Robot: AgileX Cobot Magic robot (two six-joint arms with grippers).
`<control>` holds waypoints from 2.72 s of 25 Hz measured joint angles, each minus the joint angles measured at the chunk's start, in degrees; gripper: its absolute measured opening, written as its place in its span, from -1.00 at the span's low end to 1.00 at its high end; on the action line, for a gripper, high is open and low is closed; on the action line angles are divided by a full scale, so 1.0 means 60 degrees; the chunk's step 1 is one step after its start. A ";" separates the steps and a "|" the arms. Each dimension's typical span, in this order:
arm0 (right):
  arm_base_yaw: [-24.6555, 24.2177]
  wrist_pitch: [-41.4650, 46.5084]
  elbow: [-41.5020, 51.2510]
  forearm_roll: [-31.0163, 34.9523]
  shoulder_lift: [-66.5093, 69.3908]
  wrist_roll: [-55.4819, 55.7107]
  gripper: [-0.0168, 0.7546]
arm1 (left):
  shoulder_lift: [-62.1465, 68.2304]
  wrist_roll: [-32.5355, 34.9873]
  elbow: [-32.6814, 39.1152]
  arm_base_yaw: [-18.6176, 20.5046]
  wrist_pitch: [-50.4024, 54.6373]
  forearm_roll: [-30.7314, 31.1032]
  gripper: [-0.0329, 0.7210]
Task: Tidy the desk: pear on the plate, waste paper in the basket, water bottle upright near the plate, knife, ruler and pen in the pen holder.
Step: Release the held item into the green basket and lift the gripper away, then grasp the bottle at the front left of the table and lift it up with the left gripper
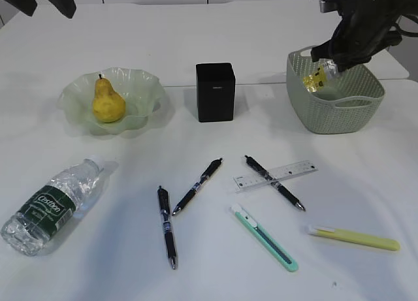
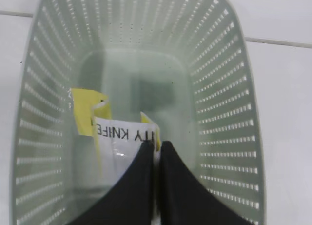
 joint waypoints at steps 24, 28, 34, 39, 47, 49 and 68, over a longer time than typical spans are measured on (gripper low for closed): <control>-0.0071 0.2741 -0.1294 0.0374 -0.0198 0.0372 0.04 | -0.0347 0.0000 0.0000 0.0000 0.0037 -0.0015 0.44; -0.0071 0.3794 -0.1329 0.0571 -0.0834 0.0266 0.02 | -0.0347 0.0000 0.0000 0.0000 0.0037 -0.0215 0.44; -0.0071 0.4481 -0.1329 0.1826 -0.1520 0.0209 0.01 | -0.0367 0.0000 0.0000 0.0000 0.0059 -0.0636 0.44; -0.0052 0.4516 -0.0861 0.3155 -0.2231 -0.0399 0.01 | -0.0523 0.0000 0.0000 0.0000 0.0059 -0.0677 0.44; -0.0017 0.4535 0.1614 0.2893 -0.4229 -0.0531 0.01 | -0.1039 0.0000 0.0000 0.0000 0.0065 -0.0677 0.44; -0.0017 0.4535 0.2409 0.2759 -0.4709 -0.0531 0.01 | -0.1080 0.0000 0.0000 0.0000 0.0065 -0.0680 0.44; -0.0017 0.4535 0.5605 0.2594 -0.7919 -0.0551 0.01 | -0.1222 0.0574 0.2923 -0.1096 0.0050 0.0248 0.73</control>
